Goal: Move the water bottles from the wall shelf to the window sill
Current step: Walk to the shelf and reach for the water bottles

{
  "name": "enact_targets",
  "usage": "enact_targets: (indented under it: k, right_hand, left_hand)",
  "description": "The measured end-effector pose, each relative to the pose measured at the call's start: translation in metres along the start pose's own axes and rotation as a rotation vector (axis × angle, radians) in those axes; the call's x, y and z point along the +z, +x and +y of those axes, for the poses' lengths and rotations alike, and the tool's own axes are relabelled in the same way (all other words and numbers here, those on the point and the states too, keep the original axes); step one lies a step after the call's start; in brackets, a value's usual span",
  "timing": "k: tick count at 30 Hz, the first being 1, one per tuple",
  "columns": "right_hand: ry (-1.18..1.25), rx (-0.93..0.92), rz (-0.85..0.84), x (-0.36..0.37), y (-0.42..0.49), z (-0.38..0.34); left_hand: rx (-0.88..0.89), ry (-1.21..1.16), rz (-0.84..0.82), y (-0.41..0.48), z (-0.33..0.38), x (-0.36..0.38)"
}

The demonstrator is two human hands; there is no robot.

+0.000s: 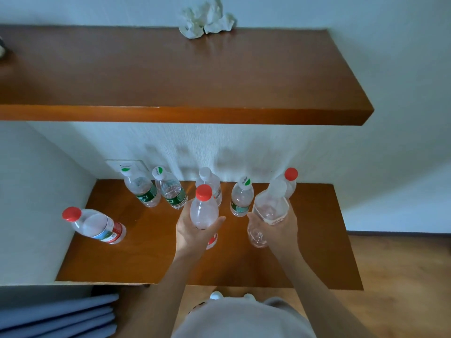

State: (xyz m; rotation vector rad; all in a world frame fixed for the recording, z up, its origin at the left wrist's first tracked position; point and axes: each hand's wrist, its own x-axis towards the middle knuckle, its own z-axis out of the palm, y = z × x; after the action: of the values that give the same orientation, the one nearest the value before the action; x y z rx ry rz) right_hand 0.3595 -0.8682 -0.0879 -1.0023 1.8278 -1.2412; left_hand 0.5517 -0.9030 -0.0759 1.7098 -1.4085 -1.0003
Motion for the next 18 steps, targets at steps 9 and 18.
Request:
enact_targets:
  k: [9, 18]
  right_hand:
    - [-0.078, -0.170, -0.043, -0.002, 0.000, -0.033]
    - [-0.038, -0.261, -0.149, 0.025, 0.008, -0.049]
  left_hand:
    - [-0.009, -0.142, -0.001, 0.007, 0.023, -0.011]
    - [0.053, -0.162, 0.105, -0.010, 0.025, -0.043]
